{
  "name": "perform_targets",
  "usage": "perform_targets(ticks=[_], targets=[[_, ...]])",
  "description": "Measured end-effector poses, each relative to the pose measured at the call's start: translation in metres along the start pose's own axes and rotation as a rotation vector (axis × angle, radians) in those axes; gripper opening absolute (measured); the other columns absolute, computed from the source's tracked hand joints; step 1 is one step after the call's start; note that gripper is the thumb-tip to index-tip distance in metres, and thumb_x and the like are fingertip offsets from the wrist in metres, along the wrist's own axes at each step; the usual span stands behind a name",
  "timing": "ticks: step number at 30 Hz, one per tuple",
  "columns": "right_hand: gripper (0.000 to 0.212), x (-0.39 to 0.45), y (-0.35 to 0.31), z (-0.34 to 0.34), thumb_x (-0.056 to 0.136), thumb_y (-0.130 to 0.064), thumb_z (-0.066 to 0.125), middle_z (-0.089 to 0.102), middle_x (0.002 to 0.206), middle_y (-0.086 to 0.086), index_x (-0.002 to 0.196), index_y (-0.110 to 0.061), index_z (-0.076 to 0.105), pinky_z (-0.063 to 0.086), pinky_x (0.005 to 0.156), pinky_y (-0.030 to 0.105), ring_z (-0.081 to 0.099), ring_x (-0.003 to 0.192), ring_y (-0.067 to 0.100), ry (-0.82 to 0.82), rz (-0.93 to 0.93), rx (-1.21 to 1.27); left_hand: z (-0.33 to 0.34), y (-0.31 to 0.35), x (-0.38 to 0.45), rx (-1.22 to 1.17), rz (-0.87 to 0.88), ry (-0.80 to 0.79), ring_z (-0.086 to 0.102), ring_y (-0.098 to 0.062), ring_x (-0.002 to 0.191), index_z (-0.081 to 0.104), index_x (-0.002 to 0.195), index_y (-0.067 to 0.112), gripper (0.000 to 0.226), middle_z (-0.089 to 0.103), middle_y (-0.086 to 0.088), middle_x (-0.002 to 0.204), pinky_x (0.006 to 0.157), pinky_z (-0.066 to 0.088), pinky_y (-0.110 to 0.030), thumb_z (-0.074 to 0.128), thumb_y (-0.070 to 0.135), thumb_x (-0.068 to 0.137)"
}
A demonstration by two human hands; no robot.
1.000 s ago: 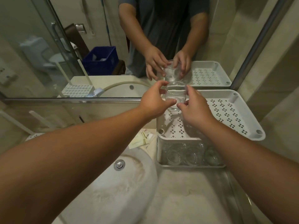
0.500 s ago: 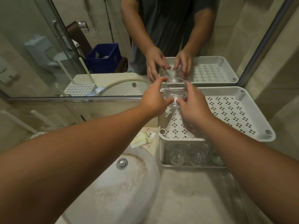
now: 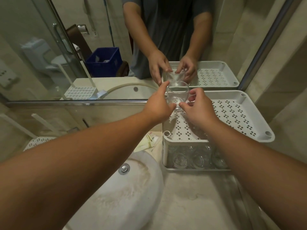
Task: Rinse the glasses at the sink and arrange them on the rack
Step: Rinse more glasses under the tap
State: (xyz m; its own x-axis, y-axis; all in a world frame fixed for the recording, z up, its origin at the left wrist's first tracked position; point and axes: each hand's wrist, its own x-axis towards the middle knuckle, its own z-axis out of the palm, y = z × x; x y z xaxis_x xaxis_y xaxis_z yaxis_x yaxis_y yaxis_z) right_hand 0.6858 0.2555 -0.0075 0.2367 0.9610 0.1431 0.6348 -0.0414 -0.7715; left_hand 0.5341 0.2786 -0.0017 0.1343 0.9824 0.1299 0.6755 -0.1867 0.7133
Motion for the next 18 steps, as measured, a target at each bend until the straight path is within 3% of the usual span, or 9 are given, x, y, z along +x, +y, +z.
perform_targets(ticks=[4, 9, 13, 18], targets=[[0.059, -0.01, -0.01, -0.013, 0.085, -0.038, 0.074, 0.056, 0.12, 0.0, 0.133, -0.02, 0.045, 0.047, 0.082, 0.031, 0.06, 0.102, 0.019, 0.032, 0.004, -0.057, -0.009, -0.002, -0.016, -0.031, -0.021, 0.045, 0.052, -0.023, 0.13, 0.02, 0.154, 0.036, 0.085, 0.046, -0.005, 0.15, 0.094, 0.045, -0.028, 0.073, 0.028, 0.087], [0.055, -0.038, -0.026, -0.021, 0.087, -0.037, 0.072, 0.055, 0.122, -0.002, 0.132, -0.023, 0.046, 0.05, 0.087, 0.033, 0.059, 0.103, 0.017, 0.121, -0.029, -0.068, -0.023, -0.016, -0.041, -0.06, -0.079, 0.079, 0.047, -0.021, 0.134, 0.026, 0.152, 0.033, 0.079, 0.043, -0.002, 0.152, 0.085, 0.038, -0.016, 0.071, 0.026, 0.088], [0.048, -0.07, -0.043, -0.014, 0.088, -0.035, 0.07, 0.054, 0.119, -0.004, 0.129, -0.023, 0.048, 0.048, 0.082, 0.029, 0.057, 0.099, 0.013, 0.171, -0.116, -0.09, -0.034, -0.024, -0.067, -0.128, -0.095, 0.067, 0.057, -0.025, 0.121, 0.031, 0.15, 0.031, 0.072, 0.05, -0.004, 0.145, 0.09, 0.052, -0.034, 0.07, 0.03, 0.089], [0.039, -0.11, -0.06, -0.003, 0.089, -0.029, 0.069, 0.05, 0.115, -0.009, 0.124, -0.024, 0.052, 0.044, 0.077, 0.023, 0.056, 0.092, 0.008, 0.211, -0.226, -0.11, -0.039, -0.036, -0.1, -0.139, -0.082, 0.043, 0.058, -0.025, 0.119, 0.033, 0.149, 0.028, 0.067, 0.05, -0.006, 0.144, 0.096, 0.053, -0.041, 0.065, 0.027, 0.09]])
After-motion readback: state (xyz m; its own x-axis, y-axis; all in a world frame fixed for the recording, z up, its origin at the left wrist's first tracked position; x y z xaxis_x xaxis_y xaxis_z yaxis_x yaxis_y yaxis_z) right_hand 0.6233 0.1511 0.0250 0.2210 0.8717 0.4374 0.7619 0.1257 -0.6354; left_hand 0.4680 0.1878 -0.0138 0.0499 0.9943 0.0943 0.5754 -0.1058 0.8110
